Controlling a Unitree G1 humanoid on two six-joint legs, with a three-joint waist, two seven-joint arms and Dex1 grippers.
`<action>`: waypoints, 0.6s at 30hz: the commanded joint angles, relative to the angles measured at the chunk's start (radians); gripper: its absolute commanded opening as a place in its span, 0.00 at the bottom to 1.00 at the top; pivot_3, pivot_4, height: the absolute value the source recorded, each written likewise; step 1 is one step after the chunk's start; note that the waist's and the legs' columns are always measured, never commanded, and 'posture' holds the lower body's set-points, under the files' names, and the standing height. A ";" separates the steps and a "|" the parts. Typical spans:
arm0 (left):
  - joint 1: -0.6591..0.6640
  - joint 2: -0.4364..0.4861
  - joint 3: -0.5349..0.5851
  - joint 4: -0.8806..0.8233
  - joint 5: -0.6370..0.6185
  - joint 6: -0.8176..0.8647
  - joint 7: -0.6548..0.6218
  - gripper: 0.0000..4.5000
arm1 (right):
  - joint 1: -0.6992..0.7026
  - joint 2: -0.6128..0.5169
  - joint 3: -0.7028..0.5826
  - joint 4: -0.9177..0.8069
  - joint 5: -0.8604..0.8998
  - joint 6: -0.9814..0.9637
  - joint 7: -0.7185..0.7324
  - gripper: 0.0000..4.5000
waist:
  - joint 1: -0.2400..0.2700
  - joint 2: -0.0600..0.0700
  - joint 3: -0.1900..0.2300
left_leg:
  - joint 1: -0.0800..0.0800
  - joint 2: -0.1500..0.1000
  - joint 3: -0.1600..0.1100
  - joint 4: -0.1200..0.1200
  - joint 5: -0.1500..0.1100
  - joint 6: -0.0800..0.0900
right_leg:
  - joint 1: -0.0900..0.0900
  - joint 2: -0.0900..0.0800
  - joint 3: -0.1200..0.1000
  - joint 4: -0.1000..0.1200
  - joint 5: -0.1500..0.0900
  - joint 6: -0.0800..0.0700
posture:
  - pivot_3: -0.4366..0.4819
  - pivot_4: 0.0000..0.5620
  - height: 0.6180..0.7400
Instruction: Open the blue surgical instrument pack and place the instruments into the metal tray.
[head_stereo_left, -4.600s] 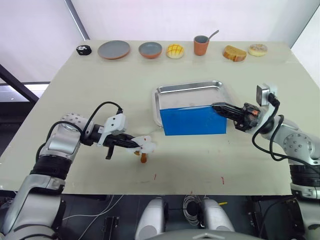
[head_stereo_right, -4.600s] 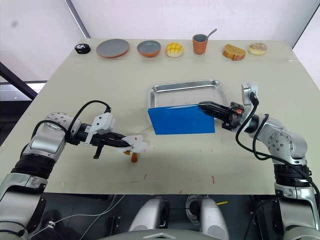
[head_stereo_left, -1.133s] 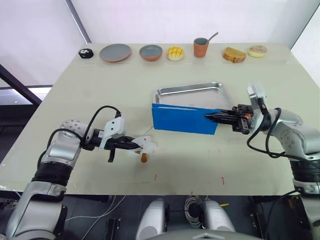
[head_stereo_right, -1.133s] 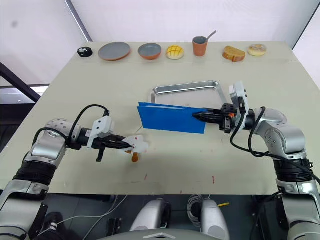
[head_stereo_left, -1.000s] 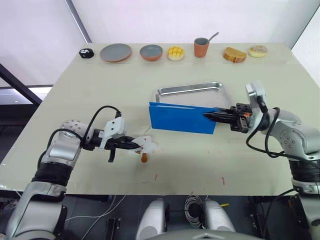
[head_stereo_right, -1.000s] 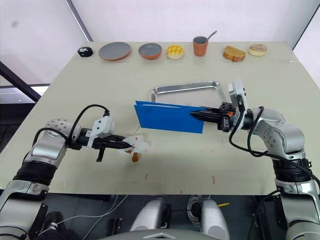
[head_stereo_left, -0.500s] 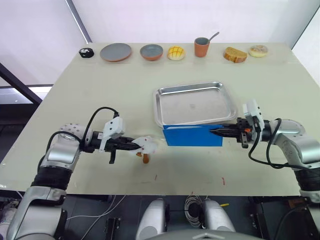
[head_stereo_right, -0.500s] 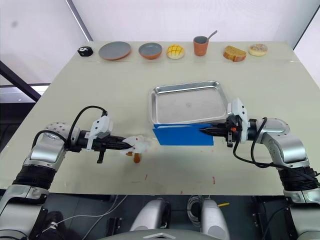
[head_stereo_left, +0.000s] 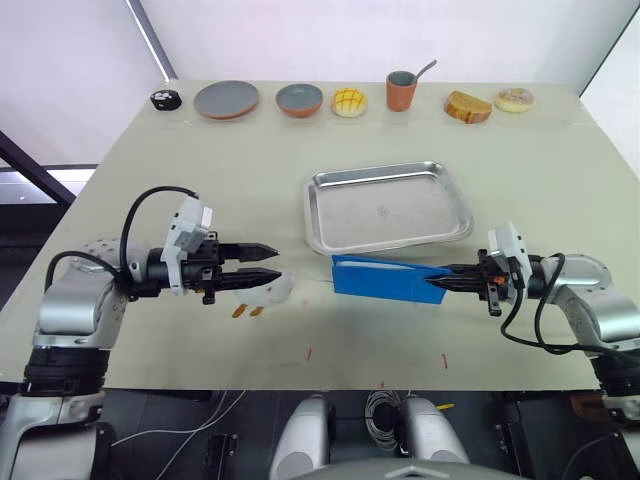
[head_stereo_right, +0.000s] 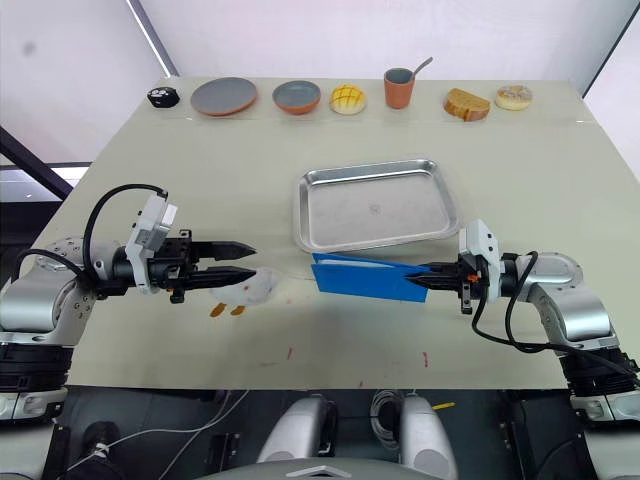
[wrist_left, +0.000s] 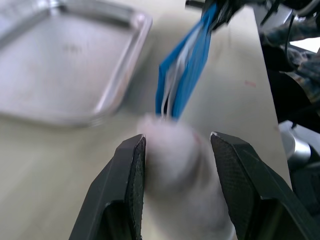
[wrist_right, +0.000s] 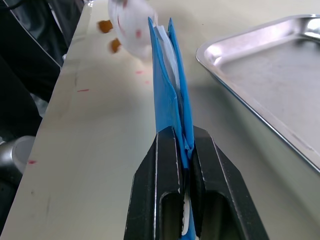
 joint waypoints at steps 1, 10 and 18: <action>-0.042 0.004 0.037 -0.029 -0.042 0.043 0.046 0.49 | -0.002 -0.021 -0.018 0.004 -0.008 -0.034 0.022 0.00 | 0.000 0.000 0.000 | 0.000 0.000 0.000 0.000 0.000 0.000 | 0.000 0.000 0.000 0.000 0.000 0.000 | 0.48 0.27 1.00; -0.104 -0.072 -0.122 0.008 0.095 -0.104 0.047 0.49 | -0.007 -0.018 -0.012 0.016 -0.019 -0.053 0.027 0.00 | 0.003 0.000 0.000 | 0.000 -0.001 0.000 0.000 0.000 0.000 | 0.000 0.000 0.000 0.000 0.000 0.000 | 0.48 0.27 1.00; -0.210 -0.191 -0.258 0.191 0.268 -0.338 0.055 0.49 | -0.013 -0.016 -0.007 0.011 -0.020 -0.054 0.029 0.00 | 0.001 -0.001 0.001 | 0.000 -0.003 0.001 0.000 0.000 0.000 | 0.000 0.000 0.000 0.000 0.000 0.000 | 0.48 0.27 1.00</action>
